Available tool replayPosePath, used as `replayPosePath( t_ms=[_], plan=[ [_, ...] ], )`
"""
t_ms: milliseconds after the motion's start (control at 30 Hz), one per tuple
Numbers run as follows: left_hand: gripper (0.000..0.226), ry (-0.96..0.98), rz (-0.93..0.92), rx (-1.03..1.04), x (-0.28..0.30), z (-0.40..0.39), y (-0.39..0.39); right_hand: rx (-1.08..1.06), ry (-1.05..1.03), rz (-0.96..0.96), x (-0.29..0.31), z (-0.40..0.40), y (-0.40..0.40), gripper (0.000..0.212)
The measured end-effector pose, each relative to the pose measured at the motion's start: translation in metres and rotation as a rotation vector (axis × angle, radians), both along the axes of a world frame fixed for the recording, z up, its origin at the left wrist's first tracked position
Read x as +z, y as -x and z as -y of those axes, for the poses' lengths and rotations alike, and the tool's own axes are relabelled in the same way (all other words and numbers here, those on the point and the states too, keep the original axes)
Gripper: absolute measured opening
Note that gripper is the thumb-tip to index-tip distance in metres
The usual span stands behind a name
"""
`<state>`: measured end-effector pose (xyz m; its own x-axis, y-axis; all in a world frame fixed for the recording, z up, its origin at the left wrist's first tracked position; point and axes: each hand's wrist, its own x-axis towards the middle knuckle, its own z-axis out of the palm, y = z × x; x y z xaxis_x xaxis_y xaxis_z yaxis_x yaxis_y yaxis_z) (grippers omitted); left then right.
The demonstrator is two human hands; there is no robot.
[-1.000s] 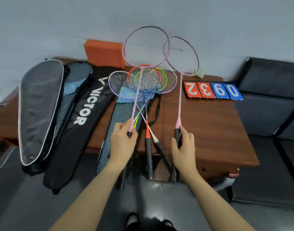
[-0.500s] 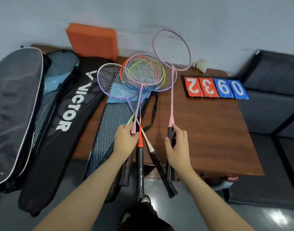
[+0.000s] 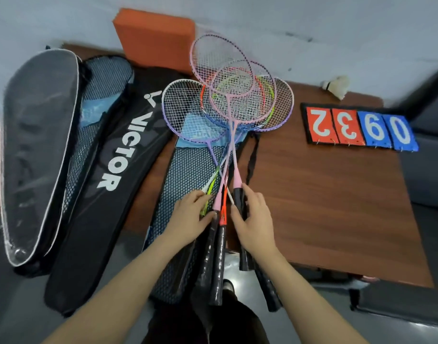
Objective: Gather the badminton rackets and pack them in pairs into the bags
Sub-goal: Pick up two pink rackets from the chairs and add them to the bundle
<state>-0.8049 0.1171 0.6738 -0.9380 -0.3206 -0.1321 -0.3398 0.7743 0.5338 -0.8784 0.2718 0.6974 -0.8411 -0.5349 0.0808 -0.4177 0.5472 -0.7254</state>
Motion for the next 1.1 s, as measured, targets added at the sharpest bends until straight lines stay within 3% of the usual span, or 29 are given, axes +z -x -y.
replayPosePath(
  t_ms=[167,400,700,900,1100],
  plan=[
    [0.051,-0.020,0.032,-0.165,-0.007,0.023,0.000,-0.042,-0.154,-0.067,-0.020,0.018,-0.007,0.054],
    [0.058,-0.043,-0.028,-0.369,-0.016,0.054,-0.005,-0.252,-0.227,-0.008,-0.035,0.034,-0.047,0.051],
    [0.049,0.092,0.023,-0.497,-0.007,0.065,-0.005,-0.392,-0.444,0.049,-0.022,0.037,-0.071,0.045],
    [0.040,0.140,-0.137,-0.436,0.024,0.087,-0.042,-0.439,-0.367,-0.027,0.011,0.047,-0.092,0.038],
    [0.038,0.252,-0.240,-0.268,0.056,0.114,-0.130,-0.326,-0.208,-0.199,0.037,0.062,-0.151,0.031]
  ],
)
